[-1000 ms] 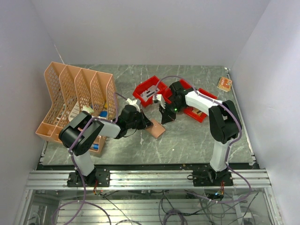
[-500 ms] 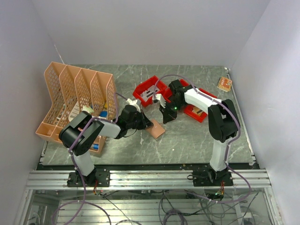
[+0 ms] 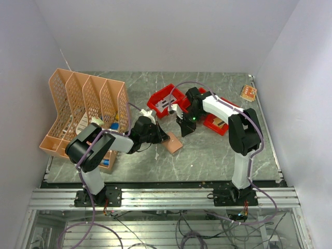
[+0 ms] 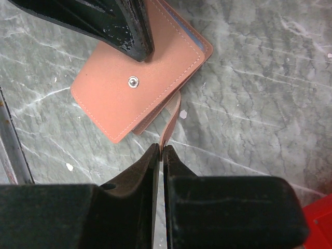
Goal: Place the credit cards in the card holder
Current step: Close the card holder at the center of the board.
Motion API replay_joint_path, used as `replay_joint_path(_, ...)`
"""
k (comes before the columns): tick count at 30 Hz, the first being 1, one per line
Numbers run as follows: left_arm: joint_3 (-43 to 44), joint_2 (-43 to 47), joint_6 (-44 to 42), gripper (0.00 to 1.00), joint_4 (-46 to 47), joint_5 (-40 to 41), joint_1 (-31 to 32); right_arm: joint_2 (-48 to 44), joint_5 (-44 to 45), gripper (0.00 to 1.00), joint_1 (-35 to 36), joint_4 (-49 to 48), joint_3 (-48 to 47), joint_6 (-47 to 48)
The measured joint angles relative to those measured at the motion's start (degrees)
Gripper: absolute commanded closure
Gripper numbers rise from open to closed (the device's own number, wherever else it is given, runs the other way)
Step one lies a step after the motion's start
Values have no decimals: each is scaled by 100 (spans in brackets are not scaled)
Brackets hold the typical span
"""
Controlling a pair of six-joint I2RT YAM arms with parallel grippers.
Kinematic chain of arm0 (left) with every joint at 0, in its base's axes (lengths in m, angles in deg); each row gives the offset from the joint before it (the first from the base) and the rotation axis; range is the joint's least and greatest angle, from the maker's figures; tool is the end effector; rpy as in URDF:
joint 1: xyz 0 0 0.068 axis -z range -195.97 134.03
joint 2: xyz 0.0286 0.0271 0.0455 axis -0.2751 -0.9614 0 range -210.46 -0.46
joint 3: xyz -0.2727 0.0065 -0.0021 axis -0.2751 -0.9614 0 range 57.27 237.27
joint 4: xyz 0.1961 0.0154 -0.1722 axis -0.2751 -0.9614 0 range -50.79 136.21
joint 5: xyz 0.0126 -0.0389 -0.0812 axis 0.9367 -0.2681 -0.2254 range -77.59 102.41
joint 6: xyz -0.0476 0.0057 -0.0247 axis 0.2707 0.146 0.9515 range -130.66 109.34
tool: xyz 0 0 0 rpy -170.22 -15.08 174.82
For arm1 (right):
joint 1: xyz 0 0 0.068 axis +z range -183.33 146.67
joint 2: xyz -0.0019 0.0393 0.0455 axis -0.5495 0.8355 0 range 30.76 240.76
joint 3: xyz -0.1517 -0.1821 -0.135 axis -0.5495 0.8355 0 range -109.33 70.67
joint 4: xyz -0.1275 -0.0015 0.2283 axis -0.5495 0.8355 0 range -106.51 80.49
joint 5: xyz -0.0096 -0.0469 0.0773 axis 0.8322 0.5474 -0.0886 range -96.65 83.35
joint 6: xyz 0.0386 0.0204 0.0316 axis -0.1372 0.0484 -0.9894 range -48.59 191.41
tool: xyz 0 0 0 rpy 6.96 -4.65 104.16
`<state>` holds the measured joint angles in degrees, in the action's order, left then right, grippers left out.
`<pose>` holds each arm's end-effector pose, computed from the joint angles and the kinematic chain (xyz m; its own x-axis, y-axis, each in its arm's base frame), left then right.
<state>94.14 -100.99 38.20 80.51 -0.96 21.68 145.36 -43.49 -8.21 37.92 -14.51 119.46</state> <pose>0.2526 -0.2052 0.1268 -0.8231 -0.2905 -0.4880 0.2035 0.6514 -0.7310 0.3384 0.1822 0.1835 -0.3057 -0.8008 -0.5150 -0.9355 0.1522 0.3188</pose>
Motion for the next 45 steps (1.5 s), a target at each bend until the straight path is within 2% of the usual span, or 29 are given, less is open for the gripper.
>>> replay_joint_path(6, 0, 0, 0, 93, 0, 0, 0, 42, -17, 88, 0, 125, -44, 46)
replay_joint_path(13, 0, 0, 0, 93, 0, 0, 0, 42, -20, 91, 0, 205, -70, 44)
replay_joint_path(18, 0, 0, 0, 93, 0, 0, 0, 42, -22, 81, 0, 162, -70, -15)
replay_joint_path(22, 0, 0, 0, 93, 0, 0, 0, 42, -57, 80, 0, 0, -63, -114)
replay_joint_path(27, 0, 0, 0, 93, 4, 0, 0, 42, -114, 85, 0, -146, -63, -238)
replay_joint_path(34, 0, -13, 2, 93, 20, -11, 0, 42, -155, 100, 0, -157, -63, -286)
replay_joint_path(45, -4, -20, 0, 91, 44, -44, 0, 42, -286, 100, 0, -142, -63, -247)
